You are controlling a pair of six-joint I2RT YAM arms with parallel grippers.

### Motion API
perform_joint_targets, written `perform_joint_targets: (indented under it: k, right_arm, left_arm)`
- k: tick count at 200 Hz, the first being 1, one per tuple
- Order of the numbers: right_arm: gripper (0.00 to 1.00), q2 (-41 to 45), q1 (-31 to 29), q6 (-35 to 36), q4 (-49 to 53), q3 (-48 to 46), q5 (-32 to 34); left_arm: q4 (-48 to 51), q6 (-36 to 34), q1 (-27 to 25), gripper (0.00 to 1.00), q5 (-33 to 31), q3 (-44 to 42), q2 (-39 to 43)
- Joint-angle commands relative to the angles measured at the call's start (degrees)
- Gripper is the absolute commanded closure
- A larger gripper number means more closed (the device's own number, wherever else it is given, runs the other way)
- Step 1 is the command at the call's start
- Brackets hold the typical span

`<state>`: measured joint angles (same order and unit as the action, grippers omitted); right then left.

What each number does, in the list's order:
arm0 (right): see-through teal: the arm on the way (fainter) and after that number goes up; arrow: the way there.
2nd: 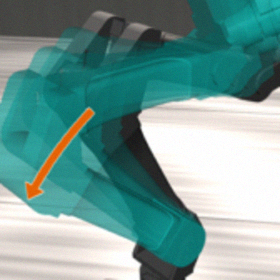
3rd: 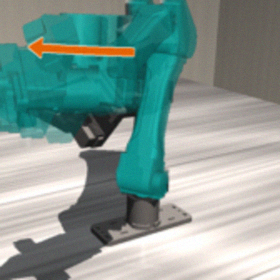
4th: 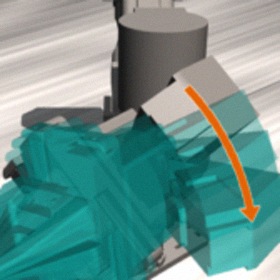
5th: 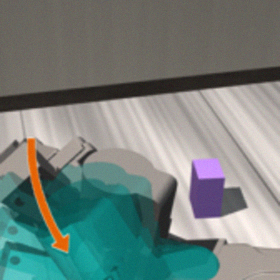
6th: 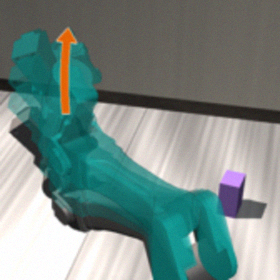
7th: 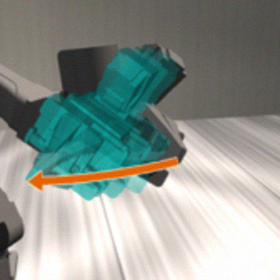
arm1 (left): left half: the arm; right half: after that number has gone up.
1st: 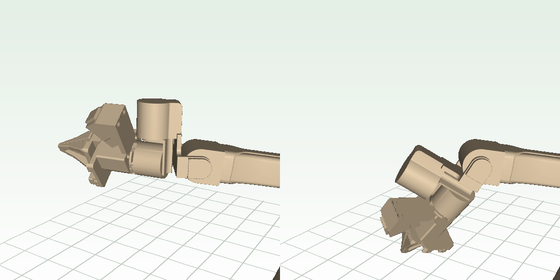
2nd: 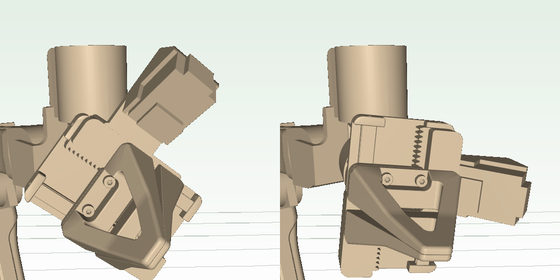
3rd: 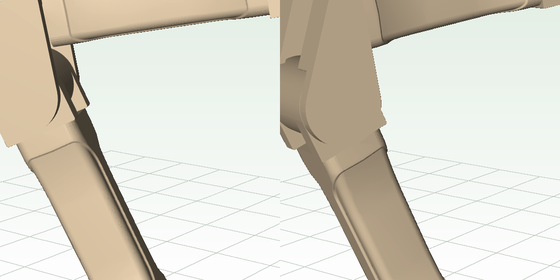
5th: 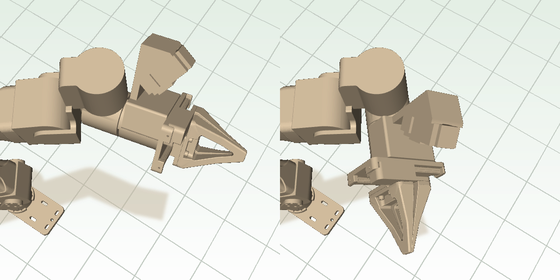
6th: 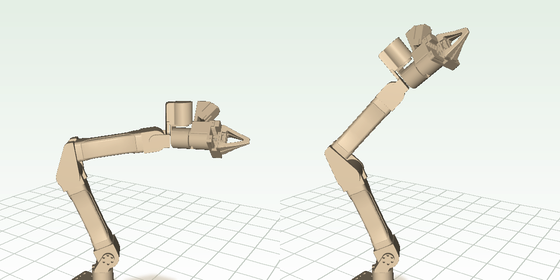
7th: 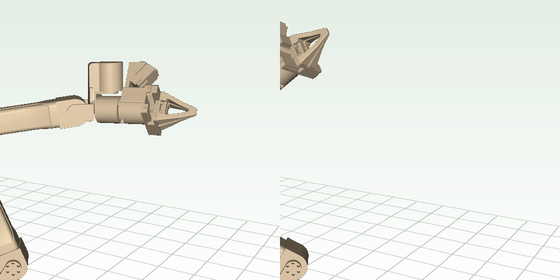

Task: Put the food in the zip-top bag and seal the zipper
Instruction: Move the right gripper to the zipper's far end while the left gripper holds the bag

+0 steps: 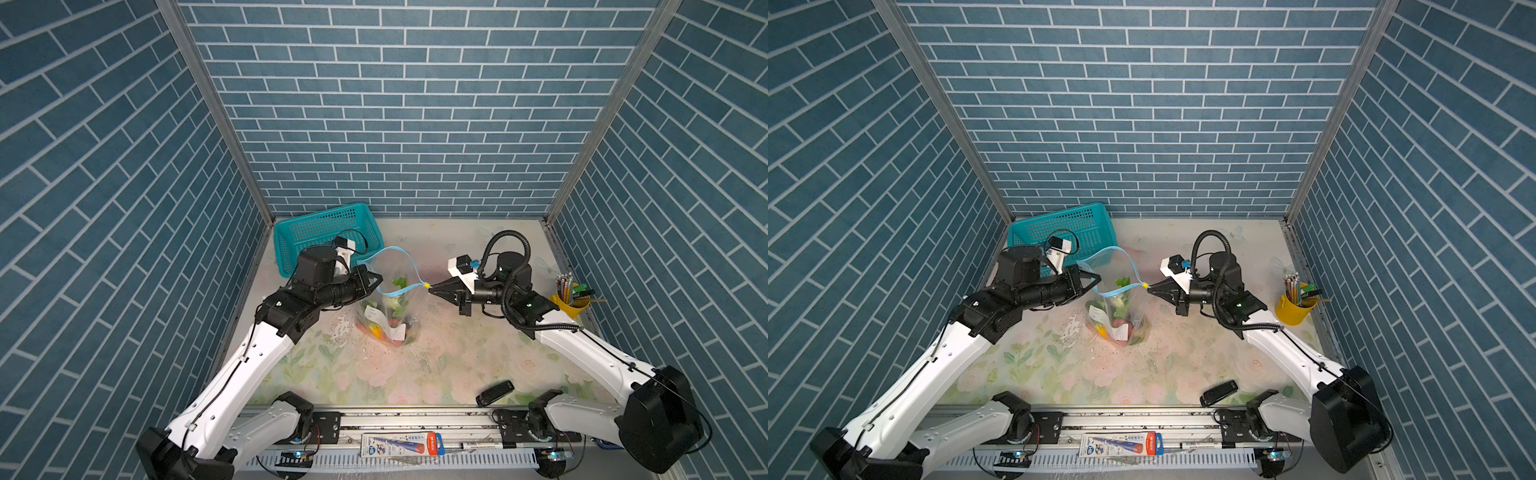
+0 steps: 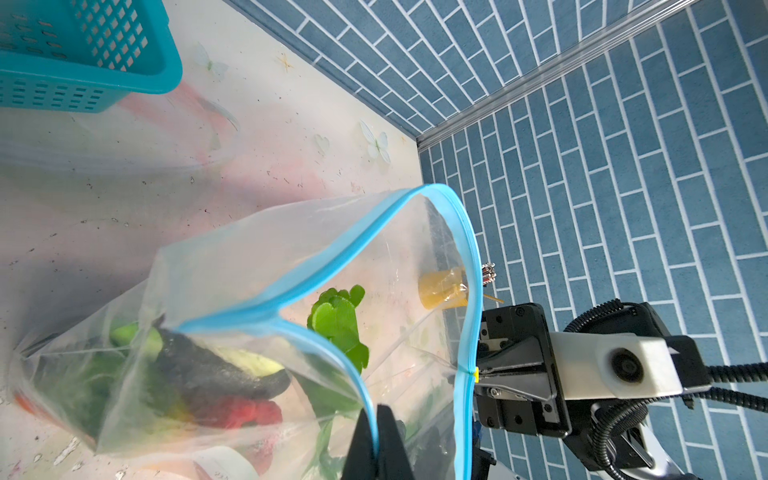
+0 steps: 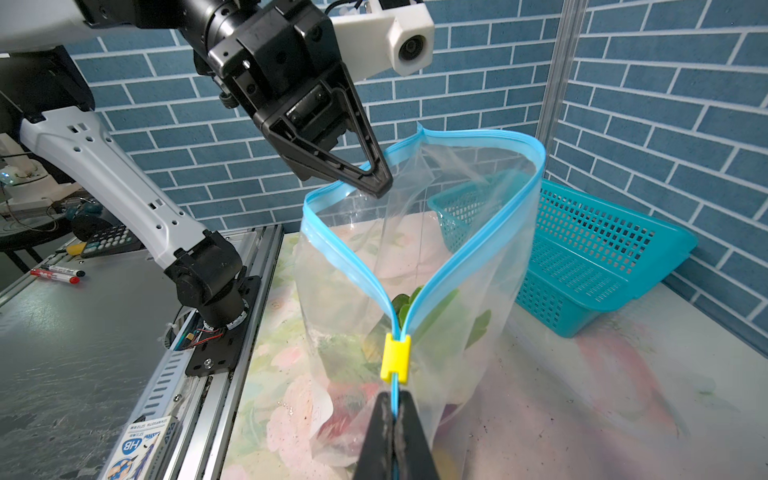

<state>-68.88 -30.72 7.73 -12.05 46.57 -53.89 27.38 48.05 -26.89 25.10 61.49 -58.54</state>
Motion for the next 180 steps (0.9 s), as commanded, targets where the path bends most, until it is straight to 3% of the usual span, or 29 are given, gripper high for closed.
perform_joint_targets:
  k: [1,22,57,106,138,180]
  right_arm:
    - [1.00,1.53,0.39,5.77,5.81,5.92,-2.06]
    - [1.00,0.50,1.28,13.26,18.25,13.05,-3.88]
    - [1.00,-2.95,3.24,26.01,36.37,24.06,-6.31]
    - [1.00,-8.90,5.77,37.95,47.91,33.41,-10.88]
    - [1.00,-10.83,7.26,44.03,54.86,36.87,-11.68]
    - [1.00,-10.46,10.59,44.92,57.01,37.87,-13.77]
  left_arm:
    - [2.42,-2.83,0.30,0.82,-1.32,1.27,1.50]
    - [5.49,-8.87,0.90,0.60,-2.11,3.98,1.37]
    - [16.82,-26.23,4.99,0.44,4.76,16.63,-2.16]
    - [18.77,-40.72,4.12,0.42,13.55,30.86,-12.66]
    - [19.98,-51.19,-4.28,0.42,12.03,42.65,-23.70]
    - [27.08,-62.65,-11.82,0.39,13.25,57.44,-35.95]
